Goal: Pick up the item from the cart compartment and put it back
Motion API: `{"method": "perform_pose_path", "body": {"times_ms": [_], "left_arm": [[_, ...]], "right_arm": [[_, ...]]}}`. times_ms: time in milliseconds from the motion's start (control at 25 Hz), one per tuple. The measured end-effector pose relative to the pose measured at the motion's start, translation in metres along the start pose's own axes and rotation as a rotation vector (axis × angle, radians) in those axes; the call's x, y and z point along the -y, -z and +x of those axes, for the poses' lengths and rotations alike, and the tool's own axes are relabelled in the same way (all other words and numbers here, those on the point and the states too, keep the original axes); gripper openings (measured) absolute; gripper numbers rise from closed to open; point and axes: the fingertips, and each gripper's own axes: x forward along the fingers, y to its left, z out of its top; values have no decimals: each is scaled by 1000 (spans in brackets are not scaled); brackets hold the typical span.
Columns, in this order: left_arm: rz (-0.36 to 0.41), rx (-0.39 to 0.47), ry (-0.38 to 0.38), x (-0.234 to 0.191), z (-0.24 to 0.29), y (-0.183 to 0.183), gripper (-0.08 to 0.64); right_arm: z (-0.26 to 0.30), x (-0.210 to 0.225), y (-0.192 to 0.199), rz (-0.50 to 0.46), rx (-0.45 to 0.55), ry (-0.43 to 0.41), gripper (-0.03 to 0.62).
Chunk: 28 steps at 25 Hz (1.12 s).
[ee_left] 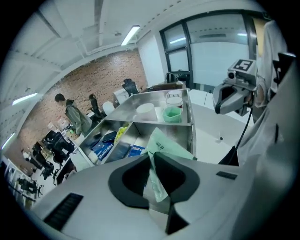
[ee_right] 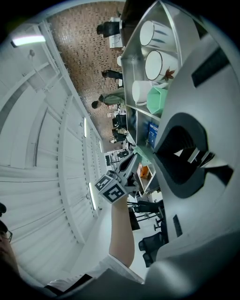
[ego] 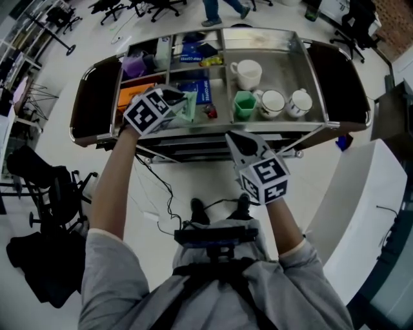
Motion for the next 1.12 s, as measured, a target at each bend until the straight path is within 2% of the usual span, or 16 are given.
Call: {"method": "perform_pose_path", "body": {"times_ms": [200, 520, 800, 1000, 1120], "left_arm": [[-160, 164, -34, 8, -36, -9, 49], [-332, 371, -157, 27, -87, -3, 49], [-494, 498, -234, 55, -116, 22, 49], [-577, 546, -293, 71, -126, 42, 49], [-600, 550, -310, 83, -128, 51, 49]], "right_arm": [[0, -1, -2, -18, 0, 6, 9], [-4, -2, -2, -26, 7, 12, 9], [-9, -3, 2, -17, 17, 15, 9], [-10, -4, 5, -14, 25, 16, 9], [-10, -5, 8, -10, 25, 11, 9]]}}
